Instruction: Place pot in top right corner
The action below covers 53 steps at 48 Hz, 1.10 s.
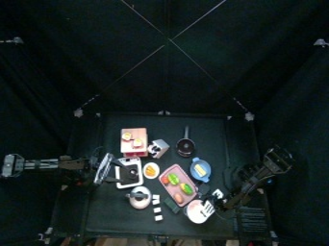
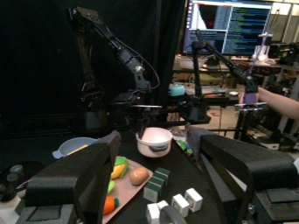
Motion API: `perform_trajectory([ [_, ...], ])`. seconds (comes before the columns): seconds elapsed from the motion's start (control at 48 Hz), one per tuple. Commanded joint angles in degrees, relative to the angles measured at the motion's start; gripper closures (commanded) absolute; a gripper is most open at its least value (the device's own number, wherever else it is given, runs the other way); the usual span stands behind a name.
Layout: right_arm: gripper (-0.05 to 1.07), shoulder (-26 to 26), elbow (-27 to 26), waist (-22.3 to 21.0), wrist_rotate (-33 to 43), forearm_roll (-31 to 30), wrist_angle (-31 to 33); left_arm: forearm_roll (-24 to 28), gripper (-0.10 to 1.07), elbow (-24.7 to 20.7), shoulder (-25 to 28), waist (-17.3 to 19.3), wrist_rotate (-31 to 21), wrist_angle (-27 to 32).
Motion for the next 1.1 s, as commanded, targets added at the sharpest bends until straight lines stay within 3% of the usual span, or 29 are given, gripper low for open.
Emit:
perform_trajectory([
  [0.0, 0.68, -2.90, -1.32, -2.29, -0.09, -2.46, 0.26, -0.09, 0.02, -0.79, 0.18, 0.09, 0.00, -0.18],
  [0.271, 0.68, -14.85, 0.26, -14.59, -0.18, -11.60, 4.04, -0.09, 0.02, -0.88, 0.18, 0.26, 0.09, -0.18],
  [0.458, 0.68, -26.46, 4.57, -29.44, -0.09, -16.79, 8.53, -0.09, 0.02, -0.88, 0.18, 0.44, 0.09, -0.18],
  [0.604, 0.68, -31.82, 8.26, -44.21, -0.09, -21.45, 6.50, -0.09, 0.02, -0.79, 0.18, 0.53, 0.09, -0.18],
  [0.75, 0.68, -31.46, 10.81, -58.01, -0.18, -23.64, -2.46, -0.18, 0.02, -0.70, 0.18, 0.70, 0.09, -0.18],
  [0.917, 0.68, -26.98, 13.27, -72.60, -0.18, -23.64, -15.82, -0.18, 0.02, -0.26, 0.18, 1.49, 0.09, -0.18],
  [1.083, 0.69, -20.39, 13.54, -81.39, -0.18, -22.59, -23.20, -0.09, 0.02, 0.53, 0.18, 3.60, 0.09, 1.14],
])
